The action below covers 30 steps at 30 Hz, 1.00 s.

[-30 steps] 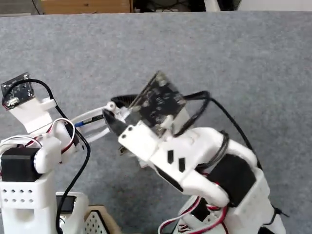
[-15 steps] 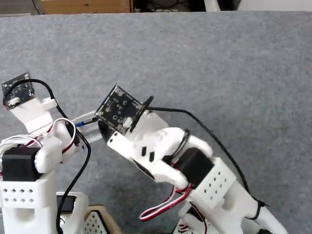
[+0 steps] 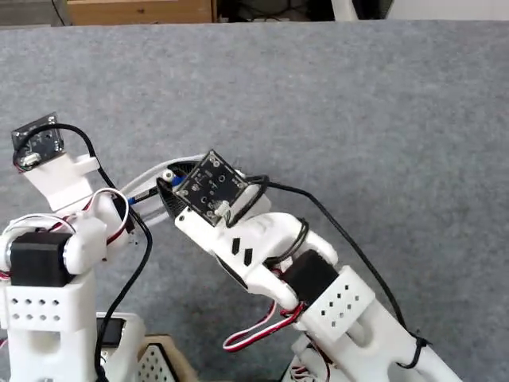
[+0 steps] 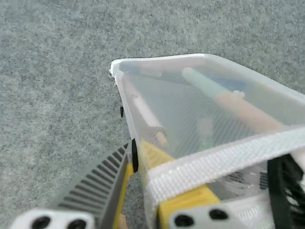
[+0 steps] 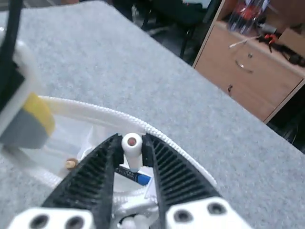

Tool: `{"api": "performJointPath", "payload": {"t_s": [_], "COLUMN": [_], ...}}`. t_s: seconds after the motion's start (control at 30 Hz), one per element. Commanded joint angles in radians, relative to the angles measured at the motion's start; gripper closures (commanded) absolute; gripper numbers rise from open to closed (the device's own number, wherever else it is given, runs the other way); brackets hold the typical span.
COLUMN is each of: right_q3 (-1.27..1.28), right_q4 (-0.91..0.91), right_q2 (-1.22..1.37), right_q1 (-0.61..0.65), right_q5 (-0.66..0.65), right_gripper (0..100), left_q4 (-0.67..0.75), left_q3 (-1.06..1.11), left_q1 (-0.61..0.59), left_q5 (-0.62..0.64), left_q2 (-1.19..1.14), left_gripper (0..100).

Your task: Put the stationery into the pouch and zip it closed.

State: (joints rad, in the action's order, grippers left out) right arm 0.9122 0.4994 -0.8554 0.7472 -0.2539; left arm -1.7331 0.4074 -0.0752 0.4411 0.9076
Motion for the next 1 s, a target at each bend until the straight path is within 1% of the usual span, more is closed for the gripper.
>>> {"api": "performJointPath", "payload": {"t_s": [0.0, 0.07, 0.23, 0.33, 0.83, 0.97], "right_q3": [0.093, 0.070, -0.021, -0.084, -0.538, -0.654], "right_q4": [0.017, 0.064, 0.183, 0.241, 0.674, 0.755], "right_q2": [0.022, 0.022, 0.021, 0.021, 0.013, 0.010], "right_q1": [-0.051, -0.046, -0.023, -0.009, -0.012, -0.012], "right_q5": [0.002, -0.005, -0.006, -0.006, -0.006, -0.005], "right_gripper": [98.6, 97.0, 79.9, 73.4, 73.0, 73.0], "left_q4": [0.005, 0.005, 0.005, 0.005, 0.005, 0.005], "left_q3": [-0.019, -0.019, -0.019, -0.019, -0.019, -0.019], "left_q1": [0.007, 0.007, 0.007, 0.007, 0.007, 0.007], "left_q5": [0.009, 0.009, 0.009, 0.009, 0.008, 0.008], "left_q2": [-0.011, -0.011, -0.011, -0.011, -0.011, -0.011], "left_gripper": [97, 97, 97, 97, 97, 97]}}
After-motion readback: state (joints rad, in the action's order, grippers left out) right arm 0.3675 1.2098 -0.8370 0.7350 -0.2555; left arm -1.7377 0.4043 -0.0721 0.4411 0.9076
